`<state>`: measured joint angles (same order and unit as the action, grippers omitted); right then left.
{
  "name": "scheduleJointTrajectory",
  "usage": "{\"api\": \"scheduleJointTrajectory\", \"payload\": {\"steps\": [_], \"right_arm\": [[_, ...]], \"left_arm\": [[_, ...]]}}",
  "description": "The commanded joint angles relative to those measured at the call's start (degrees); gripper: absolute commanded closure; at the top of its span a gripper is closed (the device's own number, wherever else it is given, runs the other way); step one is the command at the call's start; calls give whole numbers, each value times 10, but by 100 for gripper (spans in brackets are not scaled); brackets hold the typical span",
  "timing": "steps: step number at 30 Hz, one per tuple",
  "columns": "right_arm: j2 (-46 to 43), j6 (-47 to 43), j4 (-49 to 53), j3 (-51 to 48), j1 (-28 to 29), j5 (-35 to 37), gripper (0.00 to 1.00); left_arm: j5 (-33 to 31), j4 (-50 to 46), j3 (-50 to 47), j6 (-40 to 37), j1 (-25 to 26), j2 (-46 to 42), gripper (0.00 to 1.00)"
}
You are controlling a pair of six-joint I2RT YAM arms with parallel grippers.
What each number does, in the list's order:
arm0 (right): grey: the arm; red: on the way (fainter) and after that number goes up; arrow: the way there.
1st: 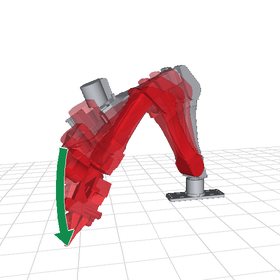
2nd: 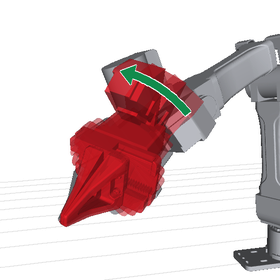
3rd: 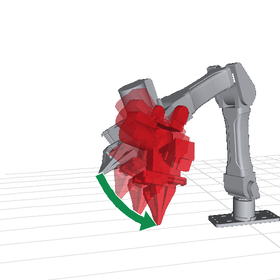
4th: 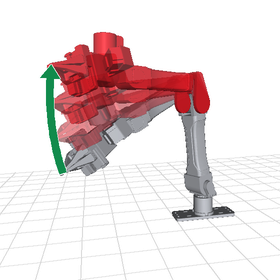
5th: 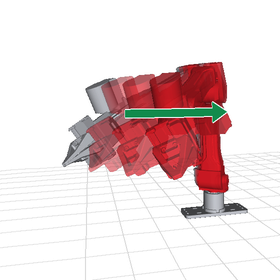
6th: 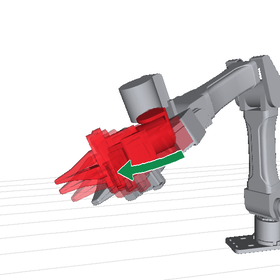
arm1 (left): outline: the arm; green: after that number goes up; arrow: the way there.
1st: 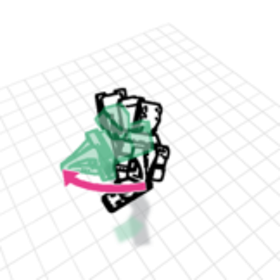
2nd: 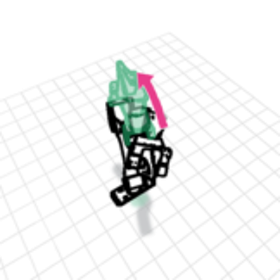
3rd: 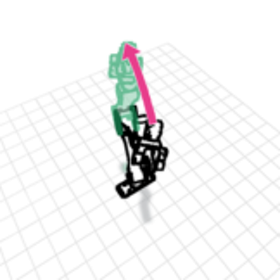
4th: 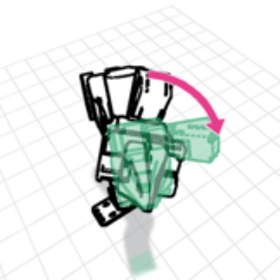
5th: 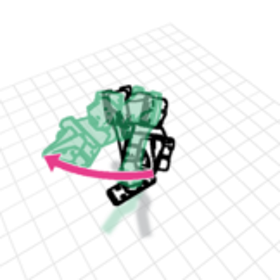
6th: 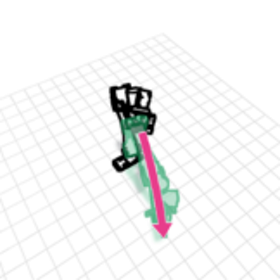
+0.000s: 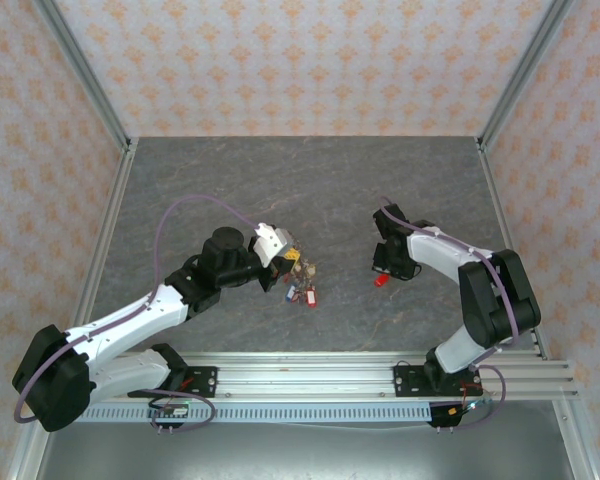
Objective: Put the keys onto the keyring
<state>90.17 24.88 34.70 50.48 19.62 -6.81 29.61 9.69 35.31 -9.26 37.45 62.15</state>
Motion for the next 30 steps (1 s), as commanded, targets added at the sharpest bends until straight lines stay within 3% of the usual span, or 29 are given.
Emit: {"api": "scheduleJointTrajectory", "payload": {"steps": [1,18,22,30], "right_arm": [[6,5,15,6,3,22,89],[-15,1,20,8,2,33,92],[-23,-6,21,6,3,35,86],[2,-8,20,9,3,33,85]], "left_arm": [[14,31,27,-1,-4,-8,100],[12,32,24,-5,-4,-7,100],[12,34,23,-6,-4,-6,100],[15,33,25,-6,-4,-5,100]]}}
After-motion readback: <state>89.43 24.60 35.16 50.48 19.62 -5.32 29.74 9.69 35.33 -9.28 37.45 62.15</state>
